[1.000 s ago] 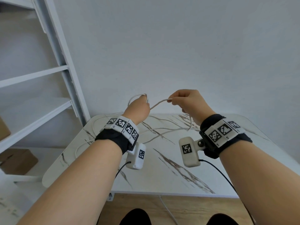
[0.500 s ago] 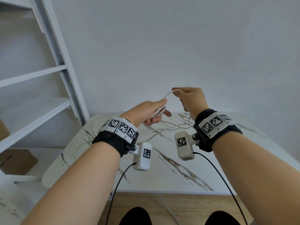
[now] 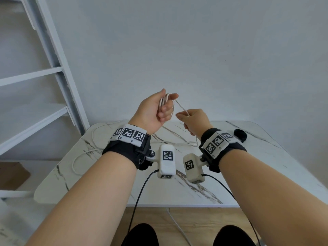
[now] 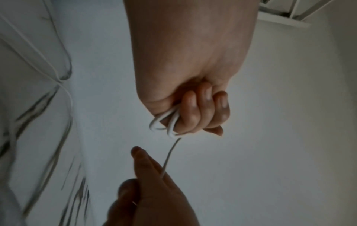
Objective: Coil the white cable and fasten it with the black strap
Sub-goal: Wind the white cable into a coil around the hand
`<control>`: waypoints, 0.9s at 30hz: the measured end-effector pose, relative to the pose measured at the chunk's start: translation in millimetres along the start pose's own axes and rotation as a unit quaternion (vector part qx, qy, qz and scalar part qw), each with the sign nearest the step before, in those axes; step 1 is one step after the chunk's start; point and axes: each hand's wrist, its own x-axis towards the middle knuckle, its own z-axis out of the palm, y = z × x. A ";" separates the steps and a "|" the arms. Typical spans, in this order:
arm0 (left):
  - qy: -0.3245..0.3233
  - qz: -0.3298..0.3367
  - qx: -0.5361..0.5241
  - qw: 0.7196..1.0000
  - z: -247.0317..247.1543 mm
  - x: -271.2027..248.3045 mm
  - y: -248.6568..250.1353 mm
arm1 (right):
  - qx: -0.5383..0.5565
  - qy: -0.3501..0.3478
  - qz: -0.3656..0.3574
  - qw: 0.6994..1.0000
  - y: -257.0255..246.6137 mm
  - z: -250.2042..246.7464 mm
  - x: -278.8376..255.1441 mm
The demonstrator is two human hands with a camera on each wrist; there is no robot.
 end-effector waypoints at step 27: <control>0.261 0.080 0.520 0.809 -9.5 18.6 -8.8 | -0.147 -0.102 -0.115 0.977 -24.2 -11.8 -28.8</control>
